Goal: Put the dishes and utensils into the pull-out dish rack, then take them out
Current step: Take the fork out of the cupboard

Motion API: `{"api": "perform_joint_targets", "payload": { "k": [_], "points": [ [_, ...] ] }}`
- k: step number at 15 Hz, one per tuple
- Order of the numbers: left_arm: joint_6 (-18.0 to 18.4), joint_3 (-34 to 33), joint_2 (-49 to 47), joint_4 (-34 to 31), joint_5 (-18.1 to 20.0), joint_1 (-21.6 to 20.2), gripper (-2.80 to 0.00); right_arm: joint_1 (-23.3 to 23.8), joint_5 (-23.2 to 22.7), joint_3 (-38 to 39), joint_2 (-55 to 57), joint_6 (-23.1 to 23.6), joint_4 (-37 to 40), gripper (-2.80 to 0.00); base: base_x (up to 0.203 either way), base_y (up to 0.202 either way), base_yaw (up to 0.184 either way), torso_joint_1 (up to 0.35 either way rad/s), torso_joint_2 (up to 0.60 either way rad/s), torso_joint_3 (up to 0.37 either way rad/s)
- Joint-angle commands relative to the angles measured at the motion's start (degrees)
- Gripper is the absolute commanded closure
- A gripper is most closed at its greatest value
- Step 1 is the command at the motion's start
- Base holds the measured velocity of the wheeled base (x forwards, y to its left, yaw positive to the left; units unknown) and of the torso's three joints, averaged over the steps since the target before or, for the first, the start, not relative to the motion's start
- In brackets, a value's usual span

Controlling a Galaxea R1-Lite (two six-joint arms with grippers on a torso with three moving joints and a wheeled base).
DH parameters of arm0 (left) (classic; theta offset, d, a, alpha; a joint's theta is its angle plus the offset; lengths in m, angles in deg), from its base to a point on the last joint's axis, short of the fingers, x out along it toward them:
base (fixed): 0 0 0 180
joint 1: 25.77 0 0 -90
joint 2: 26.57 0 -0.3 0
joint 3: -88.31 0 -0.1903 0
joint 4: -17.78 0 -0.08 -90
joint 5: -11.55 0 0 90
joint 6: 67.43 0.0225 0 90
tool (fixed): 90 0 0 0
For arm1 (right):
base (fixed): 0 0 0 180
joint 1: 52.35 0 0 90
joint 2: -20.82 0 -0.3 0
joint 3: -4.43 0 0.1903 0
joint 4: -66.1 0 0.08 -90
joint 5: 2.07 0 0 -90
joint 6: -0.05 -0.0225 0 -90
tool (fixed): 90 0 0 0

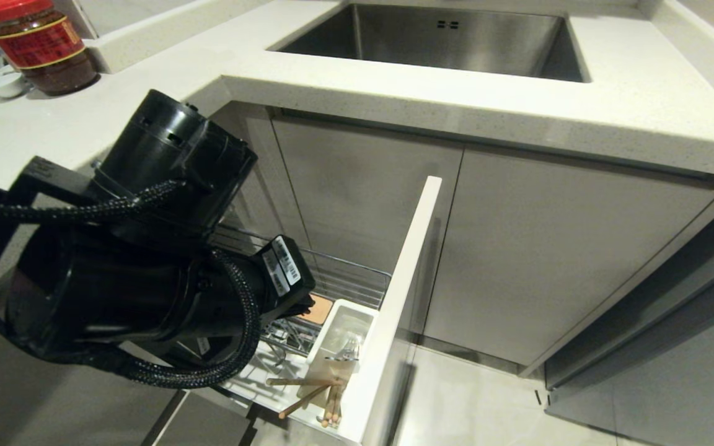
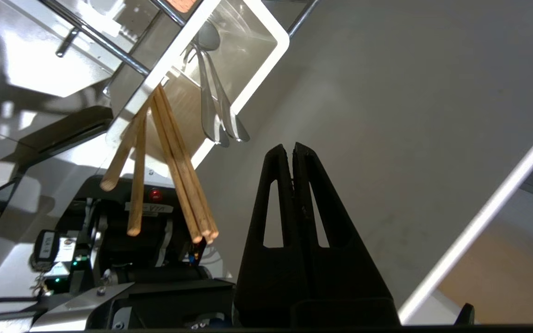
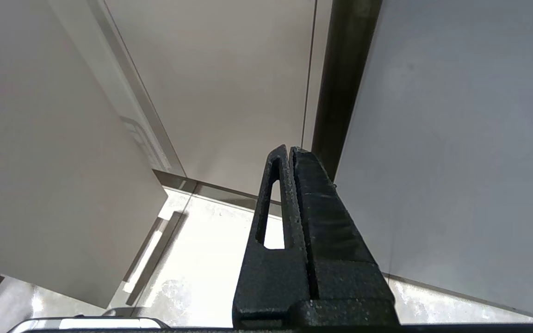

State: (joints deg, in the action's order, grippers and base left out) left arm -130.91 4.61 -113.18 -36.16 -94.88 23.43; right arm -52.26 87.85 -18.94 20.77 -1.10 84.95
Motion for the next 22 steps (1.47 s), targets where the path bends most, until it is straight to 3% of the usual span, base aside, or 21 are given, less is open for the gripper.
{"api": "perform_joint_targets", "payload": {
  "k": [1,8,9,16,20,22],
  "points": [
    [-0.3,-2.6,-0.7,1.4,0.5,0.1,0.00,0.0,0.0,1.5,0.0,0.0,-0.1,0.00,0.000,0.000,0.000,0.000,0.00,0.000],
    [-2.6,-4.2,-4.7,1.7,6.6,-0.2,0.00,0.0,0.0,1.5,0.0,0.0,-0.1,0.00,0.000,0.000,0.000,0.000,0.00,0.000],
    [-2.5,-4.2,-4.8,1.7,6.6,-0.2,-2.80,0.0,0.0,1.5,0.0,0.0,0.0,0.00,0.000,0.000,0.000,0.000,0.00,0.000],
    [-2.7,-4.4,-8.9,2.4,6.8,-1.7,-2.80,0.0,0.0,1.5,0.0,0.0,-0.1,0.00,0.000,0.000,0.000,0.000,0.00,0.000],
    [-2.7,-4.5,-9.8,4.4,13.9,-4.4,-2.80,0.0,0.0,1.5,0.0,0.0,-0.1,0.00,0.000,0.000,0.000,0.000,0.00,0.000],
    [-2.7,-4.7,-10.6,5.1,14.4,-5.4,-2.80,0.0,0.0,1.5,0.0,0.0,-0.1,0.00,0.000,0.000,0.000,0.000,0.00,0.000]
  ]
}}
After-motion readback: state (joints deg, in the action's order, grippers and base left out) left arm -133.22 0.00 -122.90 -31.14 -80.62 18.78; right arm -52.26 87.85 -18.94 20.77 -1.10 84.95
